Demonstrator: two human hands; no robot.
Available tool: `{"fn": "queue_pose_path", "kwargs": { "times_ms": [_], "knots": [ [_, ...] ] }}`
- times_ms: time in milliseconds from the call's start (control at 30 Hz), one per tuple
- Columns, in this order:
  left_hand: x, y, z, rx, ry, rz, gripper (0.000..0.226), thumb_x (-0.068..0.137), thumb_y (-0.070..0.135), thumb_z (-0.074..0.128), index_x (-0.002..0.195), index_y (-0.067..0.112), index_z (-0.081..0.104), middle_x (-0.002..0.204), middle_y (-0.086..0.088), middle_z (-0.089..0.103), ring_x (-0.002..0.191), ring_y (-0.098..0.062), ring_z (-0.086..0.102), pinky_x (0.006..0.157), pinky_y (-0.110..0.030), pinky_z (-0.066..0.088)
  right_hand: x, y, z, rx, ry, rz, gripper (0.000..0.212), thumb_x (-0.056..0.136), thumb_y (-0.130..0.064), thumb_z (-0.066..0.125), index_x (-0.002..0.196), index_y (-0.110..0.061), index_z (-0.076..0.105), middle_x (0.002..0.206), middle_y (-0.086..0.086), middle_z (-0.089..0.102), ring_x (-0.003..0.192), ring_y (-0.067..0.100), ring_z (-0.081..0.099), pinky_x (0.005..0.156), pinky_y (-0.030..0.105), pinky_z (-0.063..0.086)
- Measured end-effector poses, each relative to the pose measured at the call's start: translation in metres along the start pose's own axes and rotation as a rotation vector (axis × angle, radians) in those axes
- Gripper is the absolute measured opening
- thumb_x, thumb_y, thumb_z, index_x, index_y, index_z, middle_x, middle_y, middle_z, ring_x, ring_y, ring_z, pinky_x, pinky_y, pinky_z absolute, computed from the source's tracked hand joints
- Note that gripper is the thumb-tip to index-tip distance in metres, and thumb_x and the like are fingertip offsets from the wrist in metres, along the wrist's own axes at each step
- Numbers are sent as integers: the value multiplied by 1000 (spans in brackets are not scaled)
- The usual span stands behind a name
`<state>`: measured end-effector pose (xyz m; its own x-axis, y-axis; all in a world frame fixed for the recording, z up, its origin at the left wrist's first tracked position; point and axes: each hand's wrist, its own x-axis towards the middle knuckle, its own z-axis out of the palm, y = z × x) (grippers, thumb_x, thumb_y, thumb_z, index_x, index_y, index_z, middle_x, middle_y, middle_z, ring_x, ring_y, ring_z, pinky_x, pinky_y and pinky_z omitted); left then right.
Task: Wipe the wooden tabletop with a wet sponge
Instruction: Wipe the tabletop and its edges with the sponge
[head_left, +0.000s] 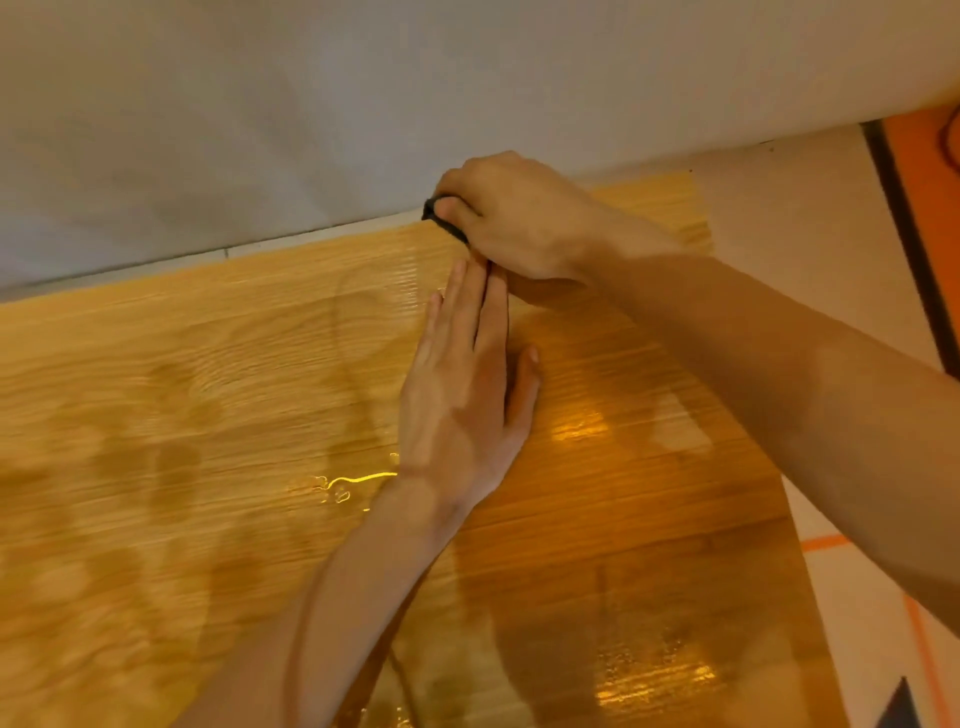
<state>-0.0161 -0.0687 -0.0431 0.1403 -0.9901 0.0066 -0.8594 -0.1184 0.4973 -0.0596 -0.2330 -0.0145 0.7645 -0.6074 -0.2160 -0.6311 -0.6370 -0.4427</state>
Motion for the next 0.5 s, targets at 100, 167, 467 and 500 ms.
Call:
{"fn": "queue_pose_path", "kwargs": {
  "times_ms": [100, 167, 467, 500],
  "knots": [
    [-4, -7, -14, -152, -41, 3, 59, 106, 26, 44, 158, 5, 24, 168, -7, 15, 157, -18, 6, 128, -31, 3, -21, 28, -13, 4, -11, 53, 37, 104, -32, 32, 120, -13, 60, 119, 12, 61, 110, 29, 55, 97, 42, 42],
    [-12, -22, -29, -164, -26, -2, 59, 106, 28, 42, 157, 5, 26, 168, -5, 17, 157, -18, 7, 128, -31, 3, -42, 53, -27, 23, 37, 151, 37, 104, -32, 33, 122, -13, 60, 123, 13, 60, 114, 30, 53, 99, 38, 39],
    [-75, -138, -87, -18, 134, -223, 56, 106, 29, 33, 158, 13, 28, 168, -1, 19, 157, -12, 8, 127, -26, -1, 13, -28, 10, 25, 22, 101, 39, 102, -32, 32, 100, -11, 65, 103, 10, 66, 98, 31, 58, 85, 39, 46],
    [-81, -147, -89, -9, 152, -239, 55, 106, 29, 33, 159, 14, 28, 168, -1, 19, 157, -11, 8, 127, -25, -2, 23, -42, 17, 18, 16, 73, 40, 102, -32, 31, 96, -10, 64, 100, 10, 66, 95, 32, 58, 84, 41, 47]
  ]
}}
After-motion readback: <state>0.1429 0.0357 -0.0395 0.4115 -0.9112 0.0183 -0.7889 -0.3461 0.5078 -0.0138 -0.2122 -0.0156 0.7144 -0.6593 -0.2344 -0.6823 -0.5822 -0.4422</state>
